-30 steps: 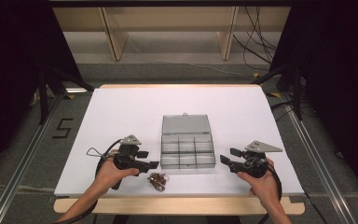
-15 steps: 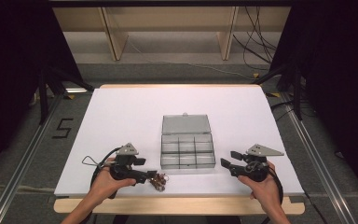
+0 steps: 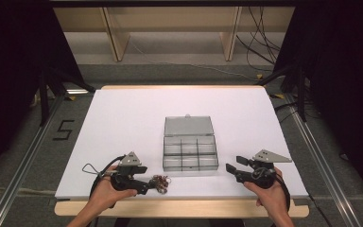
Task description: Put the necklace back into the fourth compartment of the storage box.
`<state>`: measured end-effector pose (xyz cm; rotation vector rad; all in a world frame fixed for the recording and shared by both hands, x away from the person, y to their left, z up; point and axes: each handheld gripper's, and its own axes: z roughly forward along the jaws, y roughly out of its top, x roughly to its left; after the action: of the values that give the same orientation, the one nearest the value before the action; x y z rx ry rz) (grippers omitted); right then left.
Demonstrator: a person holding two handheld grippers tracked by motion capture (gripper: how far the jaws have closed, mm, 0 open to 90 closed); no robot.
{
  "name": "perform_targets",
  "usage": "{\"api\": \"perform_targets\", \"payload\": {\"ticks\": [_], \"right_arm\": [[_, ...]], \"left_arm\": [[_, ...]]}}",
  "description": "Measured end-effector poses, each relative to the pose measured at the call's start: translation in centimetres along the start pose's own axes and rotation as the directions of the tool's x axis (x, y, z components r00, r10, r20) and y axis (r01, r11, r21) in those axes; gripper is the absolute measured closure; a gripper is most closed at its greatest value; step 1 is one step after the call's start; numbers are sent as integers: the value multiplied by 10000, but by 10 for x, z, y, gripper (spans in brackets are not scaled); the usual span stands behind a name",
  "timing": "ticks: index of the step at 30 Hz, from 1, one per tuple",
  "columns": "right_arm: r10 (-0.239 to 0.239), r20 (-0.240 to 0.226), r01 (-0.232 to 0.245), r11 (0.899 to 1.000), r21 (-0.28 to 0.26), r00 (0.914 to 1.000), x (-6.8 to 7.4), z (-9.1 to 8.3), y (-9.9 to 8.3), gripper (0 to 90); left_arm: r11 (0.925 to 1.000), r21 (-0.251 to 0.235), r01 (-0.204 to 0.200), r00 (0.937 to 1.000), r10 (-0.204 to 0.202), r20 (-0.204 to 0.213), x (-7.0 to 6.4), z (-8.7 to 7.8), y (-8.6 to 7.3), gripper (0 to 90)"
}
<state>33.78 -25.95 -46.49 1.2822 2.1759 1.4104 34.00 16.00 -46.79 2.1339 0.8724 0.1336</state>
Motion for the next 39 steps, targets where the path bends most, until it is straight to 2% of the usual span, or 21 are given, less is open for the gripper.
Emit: {"api": "perform_targets", "payload": {"ticks": [3,4,6,7,8,9,10,11,13,14,15,17,19,21,22,23,24,29,31,32,39], "right_arm": [[-255,33,256,9994,-213,9997,-3,-2,-2,412],[141,-9,-141,9999,-33,9999,0,-4,-2,411],[-257,44,258,9993,-258,9997,-4,-5,-3,409],[140,-94,-142,9996,-254,9999,-1,-6,-4,409],[27,76,-25,9996,-290,10000,-2,-5,-5,408],[-79,-22,79,9996,-257,10000,-3,-7,-5,408],[127,-35,-128,9998,-164,9999,-1,-8,-6,407],[-235,62,236,9995,-205,9997,-4,-9,-6,407],[218,-31,-219,9995,-218,9998,1,-10,-9,405],[-202,-66,200,9993,-321,9998,-1,-10,-9,402],[313,-37,-313,9995,-41,9995,3,-13,-10,400],[-166,115,167,9998,-95,9998,0,-13,-11,396],[329,-56,-329,9994,56,9994,5,-15,-14,393],[-186,65,187,9998,-84,9998,1,-15,-15,391],[200,-119,-202,9997,-157,9997,5,-15,-16,390],[-76,-67,75,9999,-136,9999,2,-15,-16,390],[246,-125,-246,9997,32,9996,5,-17,-17,390],[-264,-64,263,9996,-91,9996,3,-17,-18,389],[-236,-79,235,9997,-87,9997,4,-18,-18,389],[126,-128,-125,9999,80,9998,6,-18,-19,389],[-251,-121,250,9997,-54,9996,4,-16,-19,390]], "left_arm": [[9996,182,-236,9997,236,-2,0,-2,-1,274],[9996,151,-249,9997,249,-13,-1,-2,-1,274],[9998,127,-166,9998,167,-79,-2,-2,-2,274],[9998,139,-121,9999,122,-87,-3,-2,-2,274],[9992,211,-347,9994,348,-37,-2,-3,-2,274],[9999,30,-111,9999,111,-94,-4,-1,-3,274],[9995,172,-265,9996,266,-69,-4,-2,-3,274],[9996,204,-187,9998,188,-76,-5,-2,-4,274],[9996,144,-252,9996,253,-103,-5,0,-4,275],[9990,240,-368,9992,372,-157,-4,0,-4,275],[9992,249,-326,9994,330,-141,-5,0,-4,277],[9987,271,-437,9990,440,-95,-6,1,-5,281],[9988,319,-379,9993,380,-22,-8,4,-5,290],[9984,376,-430,9991,428,51,-9,5,-6,294],[9989,341,-331,9994,329,71,-11,6,-6,296],[9982,443,-415,9991,412,78,-10,6,-5,297],[9983,432,-397,9992,395,55,-10,7,-5,300],[9980,505,-391,9992,393,-23,-6,12,-4,314],[9963,616,-592,9982,594,-1,-5,15,-3,322],[9970,666,-382,9993,384,-6,-7,17,-3,333],[9943,859,-635,9980,634,50,-5,24,-2,376]]}}
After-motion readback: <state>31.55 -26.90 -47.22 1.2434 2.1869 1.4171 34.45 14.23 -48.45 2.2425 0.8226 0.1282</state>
